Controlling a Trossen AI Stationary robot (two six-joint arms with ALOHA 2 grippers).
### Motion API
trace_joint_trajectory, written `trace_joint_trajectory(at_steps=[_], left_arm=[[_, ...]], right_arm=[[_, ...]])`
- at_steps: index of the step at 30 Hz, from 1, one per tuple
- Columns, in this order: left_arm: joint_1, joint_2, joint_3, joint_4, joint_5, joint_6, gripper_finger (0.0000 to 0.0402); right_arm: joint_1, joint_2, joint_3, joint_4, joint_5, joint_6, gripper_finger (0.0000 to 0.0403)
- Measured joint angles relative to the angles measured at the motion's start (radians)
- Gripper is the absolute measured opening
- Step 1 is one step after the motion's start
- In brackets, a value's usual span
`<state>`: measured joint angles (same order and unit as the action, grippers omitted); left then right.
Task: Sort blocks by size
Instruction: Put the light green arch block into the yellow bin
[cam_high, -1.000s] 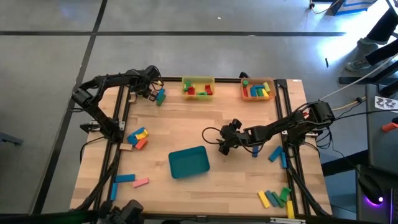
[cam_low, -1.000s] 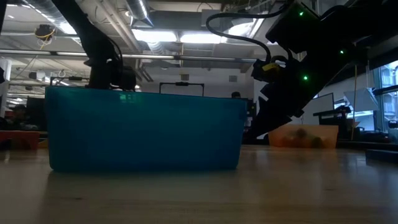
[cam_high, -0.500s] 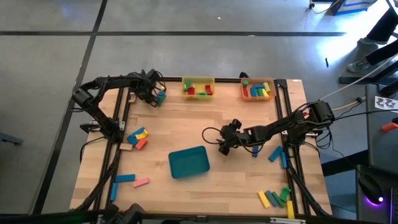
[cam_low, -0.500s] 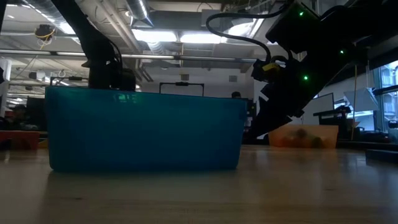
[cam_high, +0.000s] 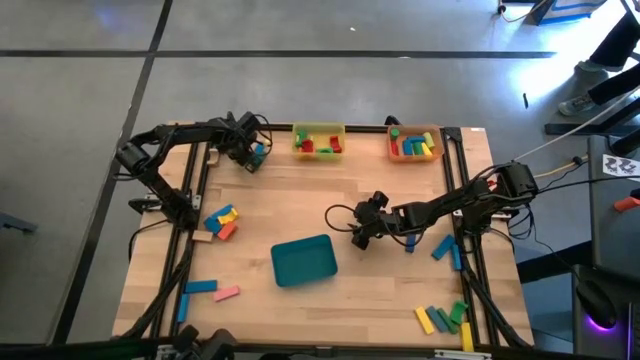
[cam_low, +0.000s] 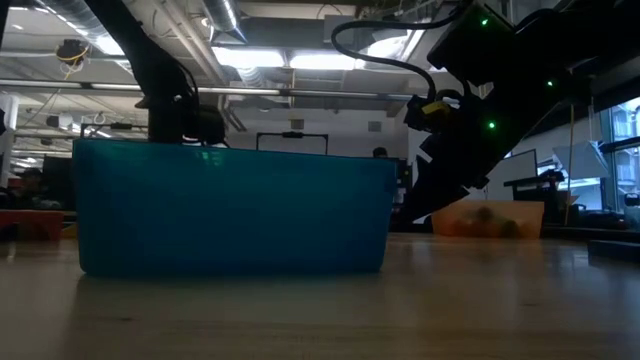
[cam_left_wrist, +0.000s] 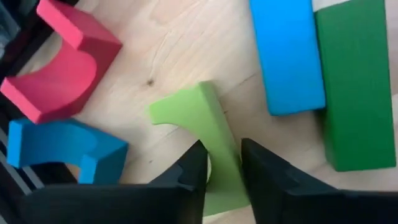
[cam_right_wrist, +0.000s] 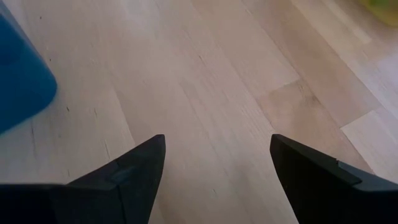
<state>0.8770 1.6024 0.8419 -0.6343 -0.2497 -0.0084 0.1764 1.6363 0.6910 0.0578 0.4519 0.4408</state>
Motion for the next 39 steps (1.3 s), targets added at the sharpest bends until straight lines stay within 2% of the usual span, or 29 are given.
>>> trace_joint_trajectory(at_steps=[5,12,20,31,35,39], left_arm=[[0.0,-0.002,0.002,-0.004,-0.001,0.06,0.0037],[-0.008,-0.007,0.014,-0.051,0.0,0.07,0.0045],[-0.083,-0.111,0.085,-0.061,0.0,0.072,0.0037],[-0.204,-0.159,0.156,0.207,0.014,0.087,0.0042],[-0.226,-0.159,0.156,0.324,0.061,0.071,0.0049],[-0.231,-0.147,0.157,0.447,0.149,0.044,0.0054]], right_arm=[[0.0,0.0,0.0,0.0,0.0,0.0,0.0292],[0.0,0.0,0.0,-0.001,0.0,0.0,0.0292],[0.0,0.0,0.0,0.0,0.0,-0.001,0.0292],[0.0,0.0,0.0,0.0,0.01,-0.001,0.0292],[0.0,0.0,0.0,0.001,0.011,-0.001,0.0292],[0.0,0.0,0.0,0.0,0.011,-0.001,0.0292]])
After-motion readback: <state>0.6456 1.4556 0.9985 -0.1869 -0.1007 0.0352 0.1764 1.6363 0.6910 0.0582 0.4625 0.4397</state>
